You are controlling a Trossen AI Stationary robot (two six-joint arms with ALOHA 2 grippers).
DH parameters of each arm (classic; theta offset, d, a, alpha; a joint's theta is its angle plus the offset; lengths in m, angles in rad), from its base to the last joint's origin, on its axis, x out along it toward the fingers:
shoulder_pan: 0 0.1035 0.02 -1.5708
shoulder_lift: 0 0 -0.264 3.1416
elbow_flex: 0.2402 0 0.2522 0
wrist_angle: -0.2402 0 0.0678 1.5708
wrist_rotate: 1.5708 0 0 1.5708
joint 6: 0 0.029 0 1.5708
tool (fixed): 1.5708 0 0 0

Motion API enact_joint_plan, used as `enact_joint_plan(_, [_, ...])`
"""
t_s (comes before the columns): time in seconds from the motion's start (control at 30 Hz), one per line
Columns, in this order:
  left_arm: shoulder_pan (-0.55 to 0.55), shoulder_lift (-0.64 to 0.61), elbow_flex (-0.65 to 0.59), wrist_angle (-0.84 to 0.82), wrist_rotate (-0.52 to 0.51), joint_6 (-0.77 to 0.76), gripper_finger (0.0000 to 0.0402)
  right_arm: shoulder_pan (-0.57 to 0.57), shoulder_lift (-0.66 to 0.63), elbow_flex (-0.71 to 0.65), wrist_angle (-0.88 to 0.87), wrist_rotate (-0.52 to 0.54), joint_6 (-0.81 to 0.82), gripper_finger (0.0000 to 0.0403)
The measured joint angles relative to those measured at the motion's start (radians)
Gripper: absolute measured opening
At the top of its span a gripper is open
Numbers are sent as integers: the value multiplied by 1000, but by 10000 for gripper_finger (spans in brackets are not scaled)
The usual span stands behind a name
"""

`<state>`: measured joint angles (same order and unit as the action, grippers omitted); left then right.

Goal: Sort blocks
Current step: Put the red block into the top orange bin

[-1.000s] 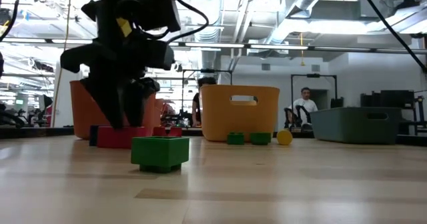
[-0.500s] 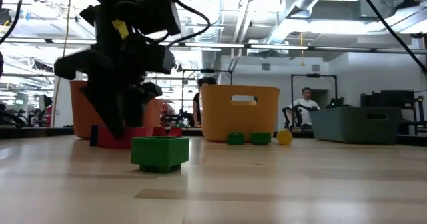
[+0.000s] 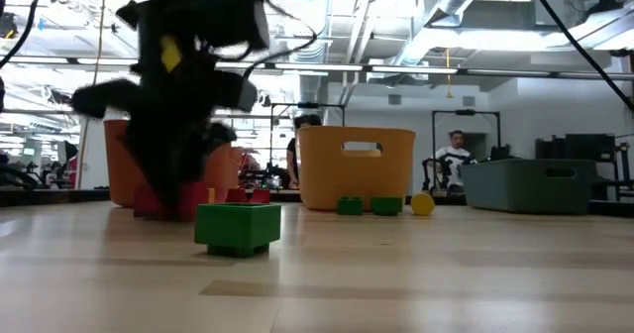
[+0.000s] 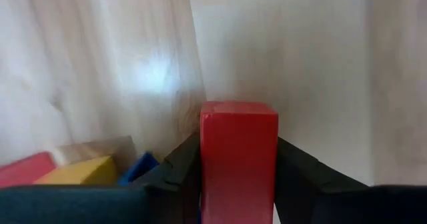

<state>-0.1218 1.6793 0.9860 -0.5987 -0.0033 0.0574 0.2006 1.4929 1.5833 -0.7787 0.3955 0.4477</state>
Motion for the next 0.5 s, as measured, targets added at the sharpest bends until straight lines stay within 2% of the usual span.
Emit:
enact_joint_plan(0.17, [28,-79,119,-44,-41,-3,128,-11,0,0,0,0,-5,274])
enact_joint_plan(0.27, [76,-154,158,-50,-125,-50,128,-13,0,0,0,0,-10,274])
enact_joint_plan(0.4, [211,-260,144,-128,-208,-202,128,-13,0,0,0,0,-11,274])
enact_joint_plan(0.5, [303,-362,106,-79,-218,-295,128,-10,0,0,0,0,-11,274])
